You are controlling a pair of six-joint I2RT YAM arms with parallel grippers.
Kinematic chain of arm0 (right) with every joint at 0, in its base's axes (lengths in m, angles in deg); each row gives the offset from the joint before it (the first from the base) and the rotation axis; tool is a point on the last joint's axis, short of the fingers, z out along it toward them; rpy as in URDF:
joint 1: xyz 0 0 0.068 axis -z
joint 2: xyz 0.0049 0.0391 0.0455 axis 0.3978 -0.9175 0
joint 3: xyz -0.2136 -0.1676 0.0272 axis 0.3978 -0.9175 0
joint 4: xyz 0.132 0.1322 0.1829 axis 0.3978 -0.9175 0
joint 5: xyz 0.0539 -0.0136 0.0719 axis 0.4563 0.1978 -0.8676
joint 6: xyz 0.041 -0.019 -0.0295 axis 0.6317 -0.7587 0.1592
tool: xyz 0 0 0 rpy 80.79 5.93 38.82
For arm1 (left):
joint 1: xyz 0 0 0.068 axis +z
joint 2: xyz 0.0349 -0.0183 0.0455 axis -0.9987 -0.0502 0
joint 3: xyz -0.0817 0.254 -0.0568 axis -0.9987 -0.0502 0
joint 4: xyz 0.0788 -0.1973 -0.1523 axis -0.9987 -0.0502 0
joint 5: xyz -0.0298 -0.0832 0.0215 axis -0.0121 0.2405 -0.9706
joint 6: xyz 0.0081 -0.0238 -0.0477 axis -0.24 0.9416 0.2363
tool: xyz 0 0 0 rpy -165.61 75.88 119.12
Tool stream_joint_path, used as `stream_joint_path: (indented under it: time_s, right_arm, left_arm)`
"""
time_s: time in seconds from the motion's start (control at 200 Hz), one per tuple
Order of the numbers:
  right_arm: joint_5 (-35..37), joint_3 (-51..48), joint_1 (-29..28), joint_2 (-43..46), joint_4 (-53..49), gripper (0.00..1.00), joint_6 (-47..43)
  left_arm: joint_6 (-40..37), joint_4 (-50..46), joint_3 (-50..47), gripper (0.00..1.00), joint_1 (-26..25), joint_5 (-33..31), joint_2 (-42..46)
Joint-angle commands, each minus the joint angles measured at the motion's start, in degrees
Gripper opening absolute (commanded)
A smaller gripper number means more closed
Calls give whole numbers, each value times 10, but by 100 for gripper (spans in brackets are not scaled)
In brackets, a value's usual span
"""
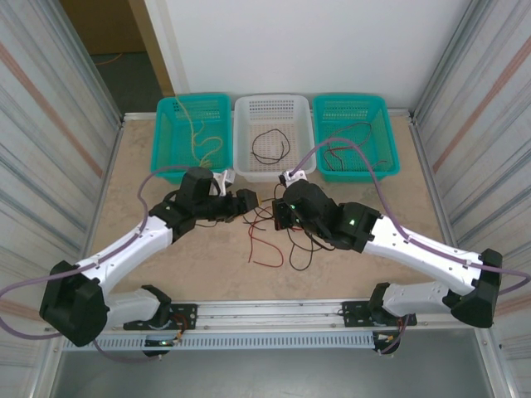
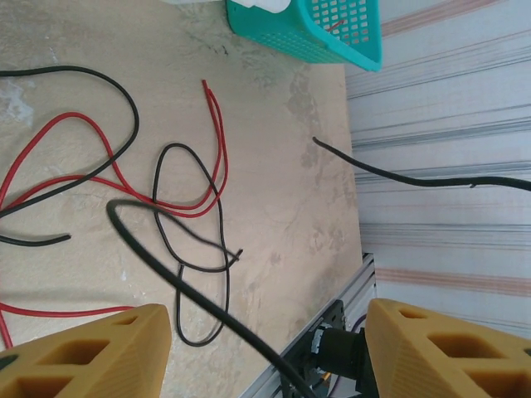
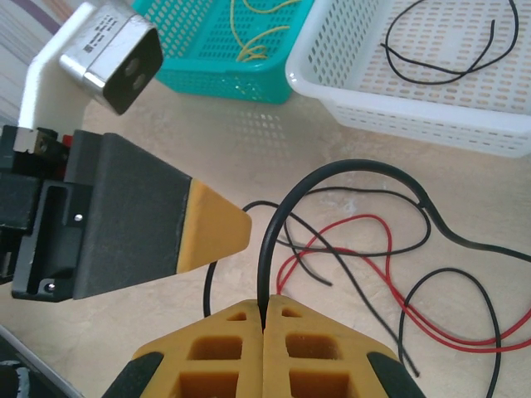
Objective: Untangle the cables
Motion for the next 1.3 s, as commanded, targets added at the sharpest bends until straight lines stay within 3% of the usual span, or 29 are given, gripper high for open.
stream_joint_path:
  time_s: [0.0,0.115,0.321,0.401,0.531,0.716,0.832,1.087,1.202,1.298]
  right_arm:
    - [4,10,-4,9,-8,0,-15]
    - [10,18,-4,8,-18,0,-16]
    - [-4,36,2,15,-20,0,-19]
    - [-25,43,15,19,-22,0,-20]
    - [-78,50,48,27,-22,0,-16]
    - [-153,53,94,57,0,0,-13]
    - [-209,56,119,67,11,0,-13]
    - [-255,76,137,58,6,0,-27]
    - [-257,80,143,58,9,0,-27]
    - [-261,76,153,63,14,0,-22]
  left_arm:
    - [2,26,1,63,-2,22,-1]
    - [-60,-16,26,63,-16,5,13]
    - [-250,-107,94,62,-61,-66,44]
    - [-311,-113,114,66,-78,-89,56]
    - [-384,-75,119,68,-82,-80,67]
    - [-442,-2,106,67,-82,9,63]
    - [-476,-2,124,70,-88,31,42]
    - [-571,-41,168,78,-132,-17,-1]
    - [-624,-82,187,69,-171,-73,-25]
    - [-616,-80,182,51,-179,-83,-32]
